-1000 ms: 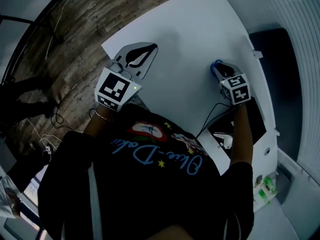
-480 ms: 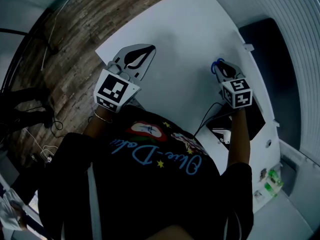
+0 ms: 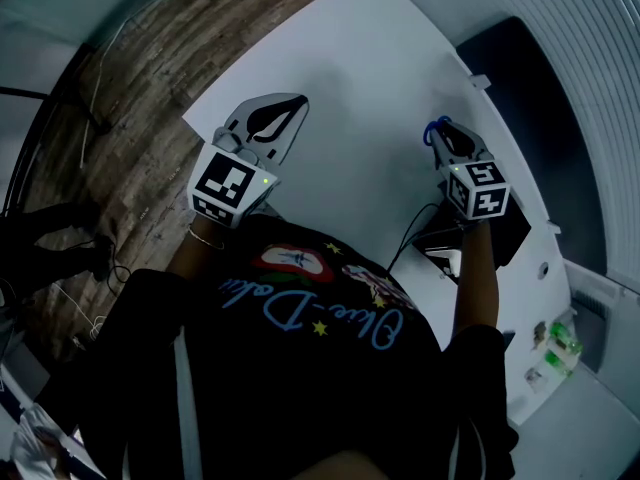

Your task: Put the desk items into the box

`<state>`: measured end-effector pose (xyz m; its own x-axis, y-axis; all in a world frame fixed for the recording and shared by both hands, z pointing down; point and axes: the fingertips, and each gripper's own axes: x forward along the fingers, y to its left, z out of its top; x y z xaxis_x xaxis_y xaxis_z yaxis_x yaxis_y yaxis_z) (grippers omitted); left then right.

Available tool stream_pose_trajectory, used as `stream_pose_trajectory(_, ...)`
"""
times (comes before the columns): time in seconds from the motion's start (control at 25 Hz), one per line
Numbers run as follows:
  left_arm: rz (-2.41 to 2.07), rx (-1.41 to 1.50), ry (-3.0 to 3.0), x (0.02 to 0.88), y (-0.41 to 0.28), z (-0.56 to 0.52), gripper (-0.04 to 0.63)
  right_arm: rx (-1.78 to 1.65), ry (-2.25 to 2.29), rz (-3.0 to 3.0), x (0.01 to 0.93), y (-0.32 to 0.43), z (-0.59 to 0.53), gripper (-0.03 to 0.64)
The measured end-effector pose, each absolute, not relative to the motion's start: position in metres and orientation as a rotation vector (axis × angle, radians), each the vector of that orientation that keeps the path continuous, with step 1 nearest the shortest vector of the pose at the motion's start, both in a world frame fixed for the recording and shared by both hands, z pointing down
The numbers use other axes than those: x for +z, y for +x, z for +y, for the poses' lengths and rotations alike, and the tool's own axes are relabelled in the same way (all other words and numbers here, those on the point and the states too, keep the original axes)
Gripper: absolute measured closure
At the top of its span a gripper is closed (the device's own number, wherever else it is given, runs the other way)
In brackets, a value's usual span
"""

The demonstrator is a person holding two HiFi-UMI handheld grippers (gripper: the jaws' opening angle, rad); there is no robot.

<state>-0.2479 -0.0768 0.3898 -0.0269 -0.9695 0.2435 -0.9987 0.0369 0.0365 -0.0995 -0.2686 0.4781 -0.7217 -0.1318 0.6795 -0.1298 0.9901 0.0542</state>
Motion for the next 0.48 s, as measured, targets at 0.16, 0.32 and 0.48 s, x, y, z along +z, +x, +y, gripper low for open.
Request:
stream_pose_trajectory(0.16, -2.084, 0.210, 2.078, 0.387, -0.241, -0.081, 0.588, 0.009, 0.226, -2.422, 0.466, -0.093, -0.268, 0.538)
stream_pose_trajectory(0.32, -2.072, 0.194, 2.119, 0.380, -0.233, -0.083, 0.588, 0.028, 0.269, -2.463, 0.455, -0.085, -0.266, 0.538)
stream_pose_trajectory(0.48, -2.064, 0.196, 2.139, 0.375, -0.229, -0.079, 0.588, 0.084, 0.314, -2.521, 0.440, -0.080, -0.259, 0.538)
